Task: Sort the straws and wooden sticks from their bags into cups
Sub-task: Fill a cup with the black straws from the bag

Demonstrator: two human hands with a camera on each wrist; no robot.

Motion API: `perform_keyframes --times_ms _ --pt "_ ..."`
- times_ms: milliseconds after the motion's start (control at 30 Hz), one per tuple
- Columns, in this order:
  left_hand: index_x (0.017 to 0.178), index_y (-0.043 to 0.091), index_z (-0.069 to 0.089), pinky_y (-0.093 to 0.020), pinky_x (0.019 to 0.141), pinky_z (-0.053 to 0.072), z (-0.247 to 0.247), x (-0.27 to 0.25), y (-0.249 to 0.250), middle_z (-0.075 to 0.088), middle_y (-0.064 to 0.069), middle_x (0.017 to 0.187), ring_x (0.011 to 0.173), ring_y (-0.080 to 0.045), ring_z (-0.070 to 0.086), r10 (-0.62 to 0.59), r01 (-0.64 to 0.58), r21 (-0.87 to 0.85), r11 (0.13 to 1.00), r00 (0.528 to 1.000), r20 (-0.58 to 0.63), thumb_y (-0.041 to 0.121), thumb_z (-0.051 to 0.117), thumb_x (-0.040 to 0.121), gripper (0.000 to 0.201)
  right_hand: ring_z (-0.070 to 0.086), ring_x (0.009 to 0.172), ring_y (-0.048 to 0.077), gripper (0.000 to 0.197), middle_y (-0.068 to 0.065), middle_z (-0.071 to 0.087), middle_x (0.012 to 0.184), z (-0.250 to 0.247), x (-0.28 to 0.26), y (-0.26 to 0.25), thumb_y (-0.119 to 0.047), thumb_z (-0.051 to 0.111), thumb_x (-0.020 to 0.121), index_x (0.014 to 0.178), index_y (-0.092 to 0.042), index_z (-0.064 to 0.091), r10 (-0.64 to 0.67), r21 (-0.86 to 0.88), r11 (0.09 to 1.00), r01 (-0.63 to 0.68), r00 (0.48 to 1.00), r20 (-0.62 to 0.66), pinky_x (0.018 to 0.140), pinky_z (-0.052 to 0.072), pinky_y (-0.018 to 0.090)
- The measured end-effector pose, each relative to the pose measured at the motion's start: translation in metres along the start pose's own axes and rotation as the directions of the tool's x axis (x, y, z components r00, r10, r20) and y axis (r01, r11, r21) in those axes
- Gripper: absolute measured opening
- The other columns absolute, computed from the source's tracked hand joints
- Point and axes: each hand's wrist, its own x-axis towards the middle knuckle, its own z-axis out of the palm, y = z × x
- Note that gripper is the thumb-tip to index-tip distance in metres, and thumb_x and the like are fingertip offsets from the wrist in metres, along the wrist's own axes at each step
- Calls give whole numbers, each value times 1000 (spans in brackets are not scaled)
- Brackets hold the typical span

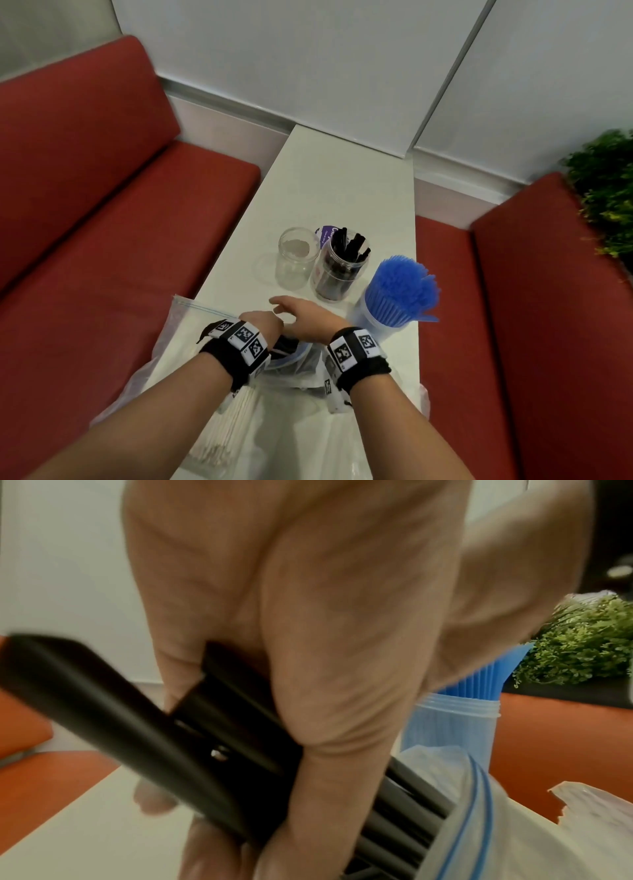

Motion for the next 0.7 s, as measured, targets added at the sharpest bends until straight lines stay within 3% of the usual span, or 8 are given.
perform_keyframes --times_ms 67,133,300,367,433,500,600,700 --pt "124 16 62 -33 90 48 -5 -6 1 62 -3 127 116 -21 61 -7 7 -19 1000 1000 5 20 53 96 30 54 132 24 73 6 57 147 20 1 6 -11 73 89 154 -22 41 44 -42 998 -42 998 34 108 43 34" --pt "120 17 65 -30 84 47 -12 -14 2 64 -1 125 113 -20 62 -5 5 23 1000 1000 11 20 58 93 28 58 127 27 70 7 61 141 36 3 11 -15 79 85 148 -22 48 82 -2 997 -82 997 -10 104 45 34" --pt "121 17 64 -31 78 43 -34 -36 2 63 -1 125 112 -21 62 14 -14 147 989 1000 -3 19 55 95 28 66 109 33 29 16 73 118 61 11 14 -24 74 91 116 -10 70 113 -79 989 -124 984 -138 91 45 32" --pt "116 15 65 -31 73 43 -49 -48 0 65 -1 115 102 -22 63 34 -32 149 988 999 -15 21 59 92 26 65 99 34 26 21 73 112 66 12 13 -28 68 94 106 -5 72 115 -92 987 -131 980 -163 92 43 33" --pt "107 15 67 -31 66 45 -66 -61 -8 64 2 94 83 -21 61 80 -74 119 990 996 -50 26 67 84 26 59 88 26 27 20 74 109 65 10 13 -31 70 93 106 -7 72 103 -3 994 -105 975 -198 80 38 28" --pt "98 17 70 -31 64 51 -81 -69 -20 65 3 85 76 -18 62 138 -138 9 990 985 -100 42 72 79 32 59 87 21 26 16 74 108 62 6 14 -30 73 92 110 -10 71 80 103 993 -57 968 -240 76 41 29" --pt "80 22 67 -29 60 48 -94 -70 -35 65 5 74 68 -12 61 134 -235 -318 919 942 -308 72 55 81 51 66 91 18 21 5 74 103 55 -1 15 -31 75 92 108 -20 68 106 314 949 -1 943 -317 85 52 33" --pt "69 24 63 -29 57 42 -97 -69 -31 62 7 65 62 -9 58 21 -333 -493 804 844 -536 71 38 89 57 64 76 14 15 4 73 87 46 -3 7 -31 74 91 86 -27 61 110 420 906 53 928 -356 80 53 34"
